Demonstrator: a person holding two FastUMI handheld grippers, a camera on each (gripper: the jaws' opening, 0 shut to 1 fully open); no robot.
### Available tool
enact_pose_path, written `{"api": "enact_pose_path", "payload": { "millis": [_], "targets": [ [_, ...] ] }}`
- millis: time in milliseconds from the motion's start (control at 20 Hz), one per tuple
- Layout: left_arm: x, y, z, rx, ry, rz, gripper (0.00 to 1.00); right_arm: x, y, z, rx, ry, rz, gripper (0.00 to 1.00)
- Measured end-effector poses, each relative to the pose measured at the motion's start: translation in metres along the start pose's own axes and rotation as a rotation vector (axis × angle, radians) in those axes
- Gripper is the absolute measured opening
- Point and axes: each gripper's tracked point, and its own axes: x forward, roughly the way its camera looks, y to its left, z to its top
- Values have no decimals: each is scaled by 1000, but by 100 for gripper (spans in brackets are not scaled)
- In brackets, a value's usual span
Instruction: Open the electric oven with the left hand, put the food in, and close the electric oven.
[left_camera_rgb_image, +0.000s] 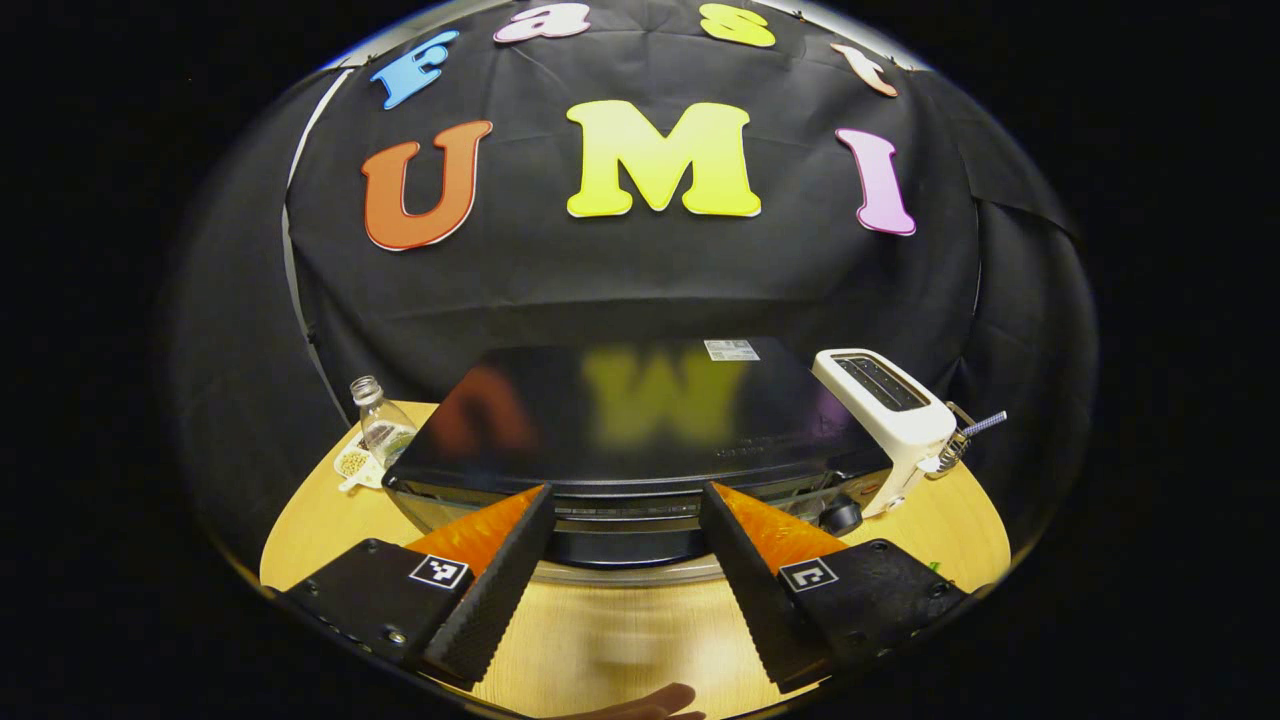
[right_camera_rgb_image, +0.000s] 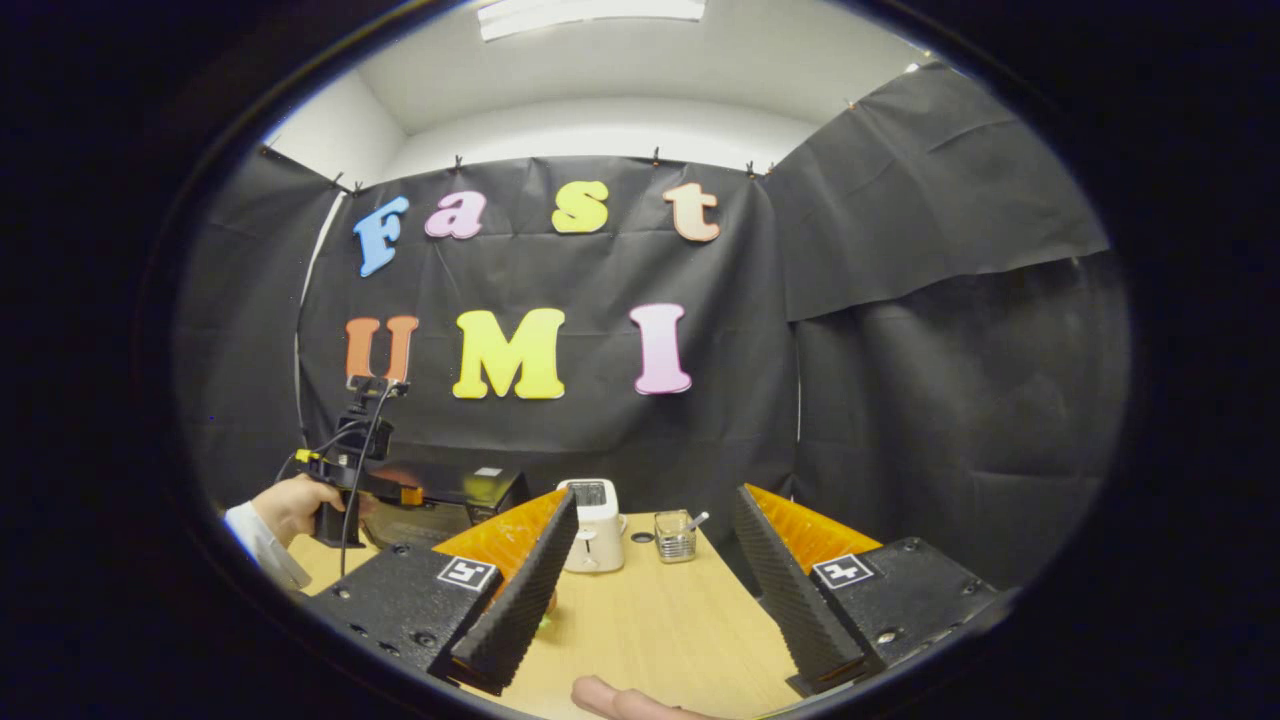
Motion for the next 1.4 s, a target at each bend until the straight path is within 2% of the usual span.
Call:
{"api": "enact_pose_path", "payload": {
  "millis": [350,750,1050,1400],
  "targets": [
    [-32,-4,-31,-1,-6,-2,97,-20,5,-4,14,18,13,100],
    [-66,-8,-89,-29,-27,-2,97,-36,9,-26,10,52,20,100],
    [-73,-15,-137,-17,-13,-1,96,-40,5,-22,5,32,2,100],
    [-67,-18,-183,8,27,-2,95,-39,21,-30,-19,43,29,100]
  ]
}}
